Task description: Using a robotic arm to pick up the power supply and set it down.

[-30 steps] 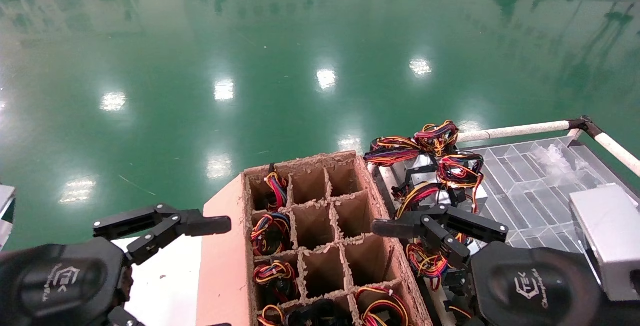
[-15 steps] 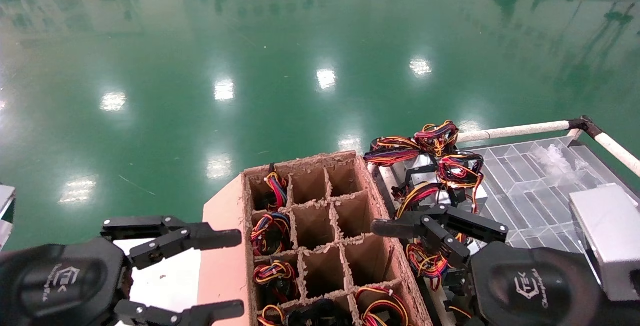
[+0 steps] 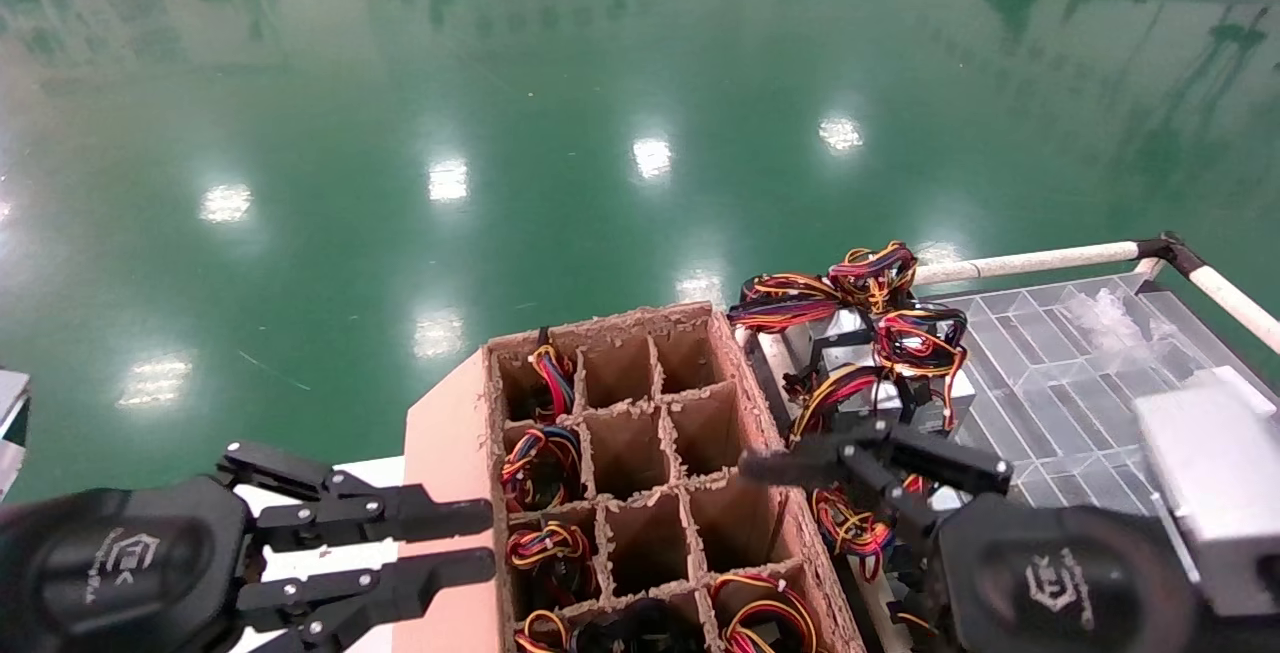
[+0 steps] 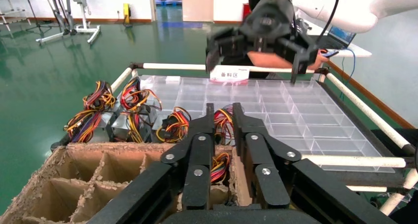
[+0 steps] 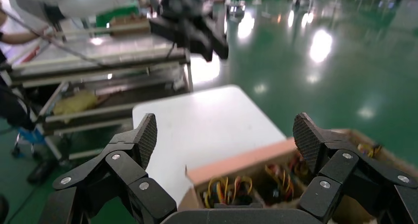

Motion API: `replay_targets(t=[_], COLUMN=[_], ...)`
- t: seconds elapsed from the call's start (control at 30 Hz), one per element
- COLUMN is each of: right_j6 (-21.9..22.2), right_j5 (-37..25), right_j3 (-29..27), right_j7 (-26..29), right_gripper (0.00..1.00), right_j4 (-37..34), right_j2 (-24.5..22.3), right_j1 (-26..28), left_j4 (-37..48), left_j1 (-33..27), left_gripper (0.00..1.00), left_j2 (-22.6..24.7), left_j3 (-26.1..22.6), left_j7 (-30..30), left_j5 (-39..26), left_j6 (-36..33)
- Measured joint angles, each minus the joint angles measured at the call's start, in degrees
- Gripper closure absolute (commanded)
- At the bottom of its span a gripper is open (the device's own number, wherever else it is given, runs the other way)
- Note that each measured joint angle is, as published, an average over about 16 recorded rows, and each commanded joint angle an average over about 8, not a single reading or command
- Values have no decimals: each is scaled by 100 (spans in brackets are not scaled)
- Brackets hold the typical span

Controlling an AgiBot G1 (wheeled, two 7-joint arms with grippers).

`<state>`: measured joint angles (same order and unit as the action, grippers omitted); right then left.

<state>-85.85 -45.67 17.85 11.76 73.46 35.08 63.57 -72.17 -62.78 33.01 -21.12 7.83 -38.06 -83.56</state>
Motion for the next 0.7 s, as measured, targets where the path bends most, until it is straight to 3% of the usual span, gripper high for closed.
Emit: replay_targets(t=[0.6, 0.63, 0.7], right_j6=[-308, -311, -299], right_j5=[-2162, -2268, -2444], right_j3=[1219, 1281, 1385], right_j7=[581, 582, 571], right_gripper=[0, 0, 0], right_j4=[-503, -547, -640], right_j2=[534, 573, 651], right_j1=[1265, 1317, 1404], left_j4=[1, 1, 1], left_j1=[-1, -1, -1], left_gripper=[99, 94, 72], left_j2=[0, 0, 0], left_j3=[-1, -1, -1], left_j7=[0, 0, -1], left_j5=[0, 0, 0], left_j6=[0, 0, 0])
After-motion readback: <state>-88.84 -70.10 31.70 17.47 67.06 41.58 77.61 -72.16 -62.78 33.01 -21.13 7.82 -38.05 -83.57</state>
